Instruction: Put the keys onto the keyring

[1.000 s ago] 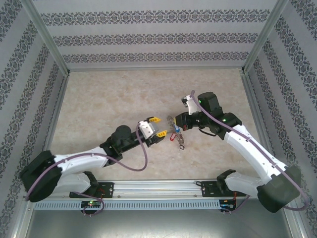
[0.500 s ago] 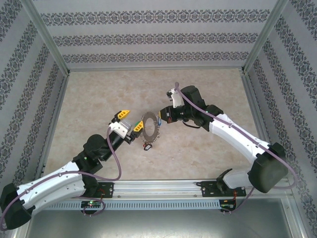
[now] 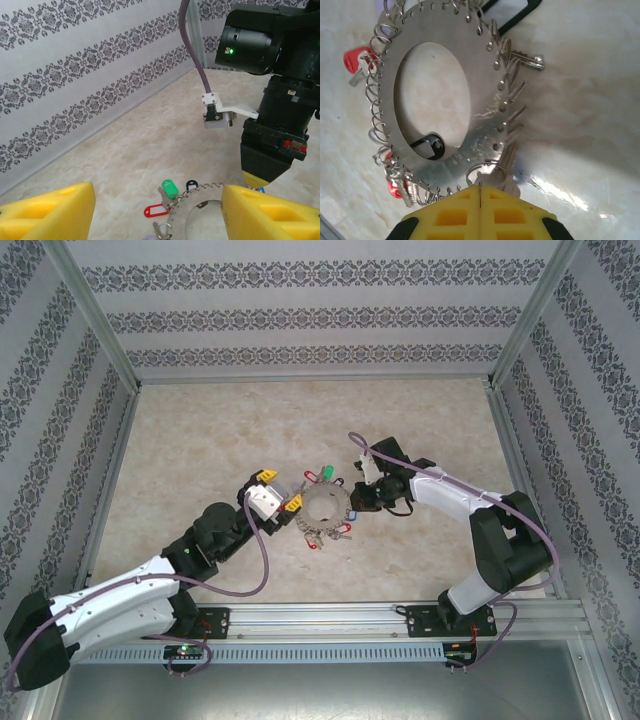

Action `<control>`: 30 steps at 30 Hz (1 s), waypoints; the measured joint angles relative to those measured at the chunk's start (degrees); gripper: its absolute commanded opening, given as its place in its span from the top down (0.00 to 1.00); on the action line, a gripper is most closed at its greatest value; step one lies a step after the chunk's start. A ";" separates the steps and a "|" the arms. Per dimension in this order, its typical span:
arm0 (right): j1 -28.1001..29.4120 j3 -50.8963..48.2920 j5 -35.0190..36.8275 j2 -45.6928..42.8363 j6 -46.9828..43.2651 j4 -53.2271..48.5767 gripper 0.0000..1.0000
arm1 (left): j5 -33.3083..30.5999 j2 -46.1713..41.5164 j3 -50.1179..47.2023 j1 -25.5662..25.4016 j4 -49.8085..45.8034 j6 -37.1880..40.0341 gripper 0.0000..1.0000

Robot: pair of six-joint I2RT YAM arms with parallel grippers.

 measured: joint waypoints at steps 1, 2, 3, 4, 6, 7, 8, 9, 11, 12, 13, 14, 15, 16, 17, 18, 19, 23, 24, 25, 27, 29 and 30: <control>-0.09 -0.02 0.55 0.00 -0.57 -0.17 0.80 | -0.02 0.68 0.35 0.02 0.02 -0.13 0.28; -0.09 -0.02 1.18 0.00 -1.01 -0.57 0.78 | 0.00 1.36 0.61 0.20 0.02 -0.22 0.27; -0.07 0.00 2.73 0.00 -2.03 -1.29 0.77 | 0.00 2.10 0.83 0.42 0.02 -0.42 0.25; -0.07 0.07 4.61 0.00 -2.71 -2.36 0.72 | 0.00 2.86 0.96 0.70 0.00 -0.63 0.23; -0.13 0.07 9.22 -0.55 -3.54 -4.46 0.58 | -0.20 4.28 1.16 1.70 -0.24 -1.55 0.20; -0.26 0.07 11.96 -1.31 -4.07 -5.46 0.56 | -0.31 5.05 1.42 2.60 -0.63 -2.03 0.18; -0.48 0.07 14.69 -2.51 -4.42 -6.21 0.55 | -0.50 5.79 1.68 3.61 -1.09 -2.69 0.15; -0.83 0.02 17.31 -4.09 -4.57 -6.54 0.54 | -0.83 6.34 1.90 4.68 -1.46 -3.28 0.13; -2.75 -0.74 22.38 -9.11 -4.76 -5.60 0.53 | -1.70 7.08 2.34 7.56 -2.54 -5.03 0.00; -3.89 -1.40 24.15 -11.63 -4.85 -4.66 0.51 | -2.03 7.30 2.56 9.09 -2.97 -6.10 0.01; -5.49 -2.45 26.29 -15.04 -5.01 -3.13 0.43 | -2.29 7.50 2.75 10.99 -3.41 -7.37 0.01; -6.93 -3.72 28.33 -18.38 -5.49 -1.05 0.37 | -2.60 7.74 2.95 13.53 -4.04 -8.76 0.01; -8.04 -4.94 30.03 -20.92 -6.25 0.90 0.28 | -2.97 8.00 3.06 15.63 -4.39 -9.81 0.01; -9.35 -7.06 31.95 -24.24 -7.87 4.26 0.11 | -3.34 8.57 3.26 18.47 -4.94 -11.08 0.01; -10.27 -9.49 33.53 -26.73 -9.66 8.39 0.06 | -3.67 9.35 3.58 21.33 -5.70 -12.15 0.00; -11.02 -11.74 34.62 -28.28 -11.28 12.35 0.05 | -4.09 10.23 3.82 23.76 -6.38 -12.94 0.01; -12.28 -14.58 35.67 -29.09 -12.92 17.11 0.05 | -4.96 11.43 4.13 26.56 -7.19 -13.84 0.01; -20.13 -21.88 36.04 -23.34 -15.96 32.44 0.05 | -6.34 16.68 4.17 35.60 -7.37 -15.32 0.01; -21.86 -22.93 35.23 -21.44 -16.15 35.32 0.05 | -6.40 18.05 4.15 37.29 -6.93 -15.26 0.01; -23.65 -24.00 34.36 -19.10 -16.11 38.77 0.05 | -6.45 19.85 4.13 38.86 -6.08 -15.08 0.01; -26.34 -25.00 32.02 -14.95 -15.39 43.82 0.05 | -5.55 23.69 4.13 40.85 -3.72 -14.47 0.00; -27.71 -25.31 28.87 -10.54 -14.82 50.27 0.02 | -3.34 28.46 3.96 42.12 -0.04 -13.18 0.01; -27.91 -25.53 27.30 -8.92 -14.82 53.13 0.02 | -2.38 30.67 3.61 42.45 2.27 -12.59 0.00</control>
